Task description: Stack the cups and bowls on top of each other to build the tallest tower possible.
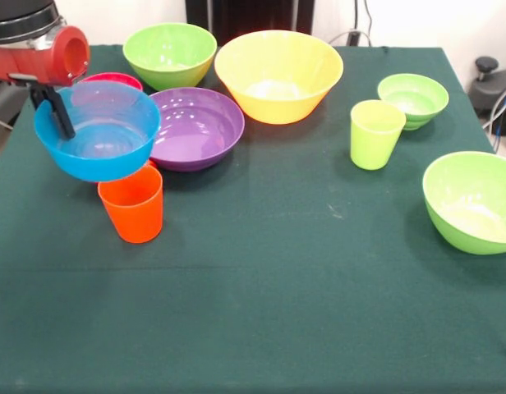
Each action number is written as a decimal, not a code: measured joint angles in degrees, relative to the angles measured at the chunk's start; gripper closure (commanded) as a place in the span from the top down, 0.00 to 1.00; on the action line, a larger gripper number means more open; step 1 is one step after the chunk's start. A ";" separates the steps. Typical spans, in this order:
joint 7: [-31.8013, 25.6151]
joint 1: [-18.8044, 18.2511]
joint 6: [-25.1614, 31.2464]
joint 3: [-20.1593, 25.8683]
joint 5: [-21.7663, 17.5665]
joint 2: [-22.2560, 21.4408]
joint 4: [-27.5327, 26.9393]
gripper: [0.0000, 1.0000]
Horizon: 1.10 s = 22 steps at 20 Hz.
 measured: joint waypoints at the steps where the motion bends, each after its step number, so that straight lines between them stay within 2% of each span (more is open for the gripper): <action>1: 0.00 -0.03 0.00 0.00 -0.06 -0.09 0.43 0.00; 10: 0.00 -0.04 -0.04 0.00 -0.43 0.21 3.26 0.00; 22: 0.00 -0.05 -1.94 0.00 -1.36 2.04 3.29 0.00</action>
